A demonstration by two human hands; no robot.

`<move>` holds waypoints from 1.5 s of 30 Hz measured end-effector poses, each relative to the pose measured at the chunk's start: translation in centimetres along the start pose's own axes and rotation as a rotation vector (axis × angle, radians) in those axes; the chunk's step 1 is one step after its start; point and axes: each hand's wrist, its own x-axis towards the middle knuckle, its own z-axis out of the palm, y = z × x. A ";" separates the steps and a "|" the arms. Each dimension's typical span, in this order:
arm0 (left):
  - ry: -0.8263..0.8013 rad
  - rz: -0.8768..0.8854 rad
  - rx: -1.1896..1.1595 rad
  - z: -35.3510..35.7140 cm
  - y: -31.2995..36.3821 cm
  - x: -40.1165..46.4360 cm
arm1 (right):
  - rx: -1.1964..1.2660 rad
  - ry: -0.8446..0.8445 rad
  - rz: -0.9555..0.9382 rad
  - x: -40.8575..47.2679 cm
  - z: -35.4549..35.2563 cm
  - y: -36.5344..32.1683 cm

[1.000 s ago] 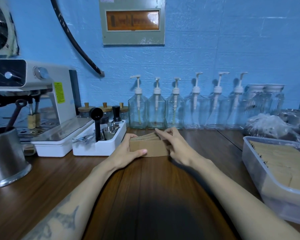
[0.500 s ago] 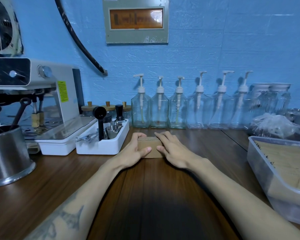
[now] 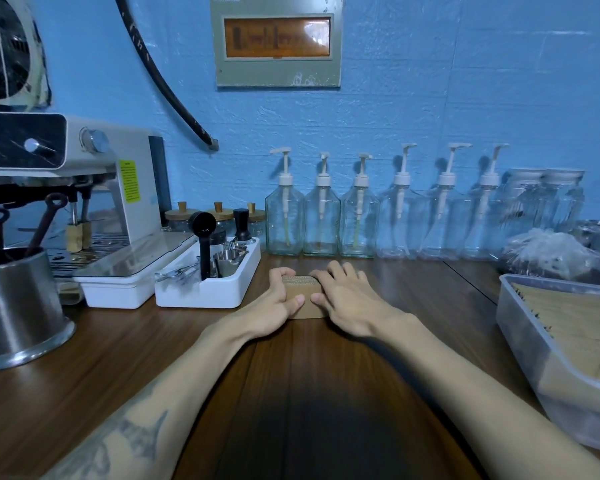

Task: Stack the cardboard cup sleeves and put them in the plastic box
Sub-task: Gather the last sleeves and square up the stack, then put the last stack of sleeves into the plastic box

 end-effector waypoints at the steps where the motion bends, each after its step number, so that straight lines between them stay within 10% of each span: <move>1: -0.002 0.000 0.001 0.1 0.1 0.0 | -0.017 0.010 -0.007 0.0 0.0 -0.1; 45: 0.028 0.235 -0.033 5.8 7.7 -4.0 | 0.154 0.160 0.253 -13.4 -15.5 1.1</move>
